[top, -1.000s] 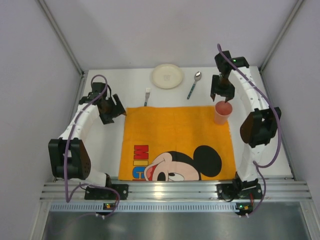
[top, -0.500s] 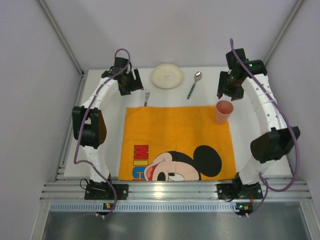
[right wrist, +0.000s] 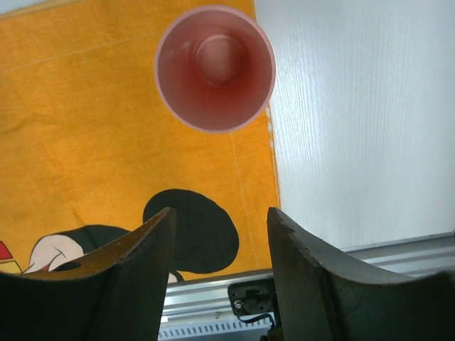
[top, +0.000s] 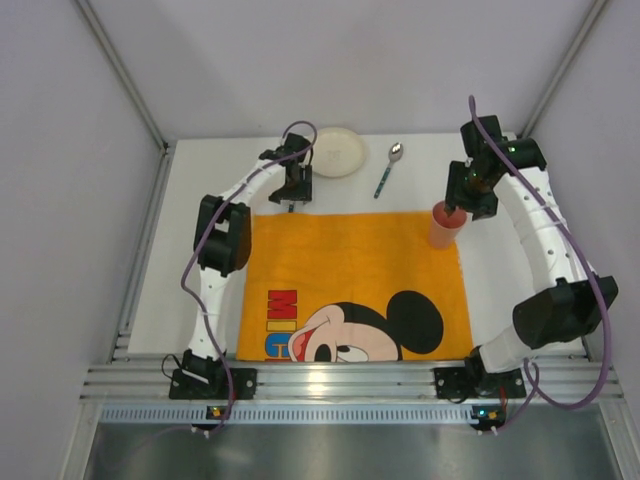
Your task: Set the dinner table for one person
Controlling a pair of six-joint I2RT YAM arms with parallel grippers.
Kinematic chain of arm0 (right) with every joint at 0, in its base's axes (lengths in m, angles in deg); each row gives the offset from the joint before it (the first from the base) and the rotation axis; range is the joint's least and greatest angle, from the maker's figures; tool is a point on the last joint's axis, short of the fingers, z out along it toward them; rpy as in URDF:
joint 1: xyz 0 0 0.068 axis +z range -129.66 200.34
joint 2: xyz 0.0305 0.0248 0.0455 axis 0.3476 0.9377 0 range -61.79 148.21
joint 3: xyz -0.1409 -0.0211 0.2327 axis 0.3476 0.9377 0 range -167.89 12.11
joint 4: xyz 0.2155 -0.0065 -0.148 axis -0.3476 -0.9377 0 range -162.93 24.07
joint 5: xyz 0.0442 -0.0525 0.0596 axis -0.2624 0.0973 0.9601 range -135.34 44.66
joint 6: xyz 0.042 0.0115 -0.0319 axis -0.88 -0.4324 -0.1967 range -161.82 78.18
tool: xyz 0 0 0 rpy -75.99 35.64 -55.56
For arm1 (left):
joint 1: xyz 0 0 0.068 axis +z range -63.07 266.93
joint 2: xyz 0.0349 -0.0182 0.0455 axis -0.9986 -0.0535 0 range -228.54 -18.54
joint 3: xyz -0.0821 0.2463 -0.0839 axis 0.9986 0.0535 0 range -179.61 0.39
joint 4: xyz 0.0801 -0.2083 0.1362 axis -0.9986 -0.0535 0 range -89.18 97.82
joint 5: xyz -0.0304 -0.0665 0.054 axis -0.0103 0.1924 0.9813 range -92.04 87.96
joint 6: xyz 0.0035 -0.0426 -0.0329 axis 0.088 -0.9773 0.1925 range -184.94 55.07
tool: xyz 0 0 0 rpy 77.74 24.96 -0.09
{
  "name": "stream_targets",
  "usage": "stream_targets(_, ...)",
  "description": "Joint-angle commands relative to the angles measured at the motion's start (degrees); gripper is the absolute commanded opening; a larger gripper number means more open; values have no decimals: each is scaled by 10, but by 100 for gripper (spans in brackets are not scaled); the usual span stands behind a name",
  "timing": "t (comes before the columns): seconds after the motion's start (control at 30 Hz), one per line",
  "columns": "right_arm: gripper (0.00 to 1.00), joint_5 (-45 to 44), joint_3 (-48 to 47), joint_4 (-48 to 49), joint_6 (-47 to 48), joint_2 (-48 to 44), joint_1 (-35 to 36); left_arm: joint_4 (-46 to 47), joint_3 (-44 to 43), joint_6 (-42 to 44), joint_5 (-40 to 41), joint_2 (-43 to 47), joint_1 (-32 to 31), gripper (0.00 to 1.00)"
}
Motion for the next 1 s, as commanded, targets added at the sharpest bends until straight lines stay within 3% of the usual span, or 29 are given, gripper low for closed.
stream_targets(0.0, 54, -15, -59, -3, 7, 17, -9, 6, -27, 18, 26, -6, 13, 72)
stream_targets(0.07, 54, -4, -80, -3, 6, 39, -9, 7, -29, 13, 16, -17, 17, 69)
stream_targets(0.17, 54, 66, -134, 18, 11, 68, -6, 20, -12, 8, -10, -20, 27, 52)
stream_targets(0.2, 54, 82, -166, 23, 10, 77, -4, 25, -5, 9, -17, -21, 29, 37)
stream_targets(0.33, 55, 134, -256, 25, -4, 150, 13, 41, -2, 10, -40, -30, 37, 0)
stream_targets(0.5, 55, 167, -315, 19, -22, 202, 30, 35, -75, -6, -8, 5, 57, 0)
stream_targets(0.63, 55, 161, -300, 20, -19, 209, 56, 51, -108, -33, 15, 99, 88, 0)
stream_targets(0.77, 56, 165, -295, 29, -16, 219, 67, 118, 6, -39, -35, 190, 95, 0)
stream_targets(0.97, 61, 202, -360, 59, -26, 298, 67, 73, 168, -46, -39, 315, 60, 0)
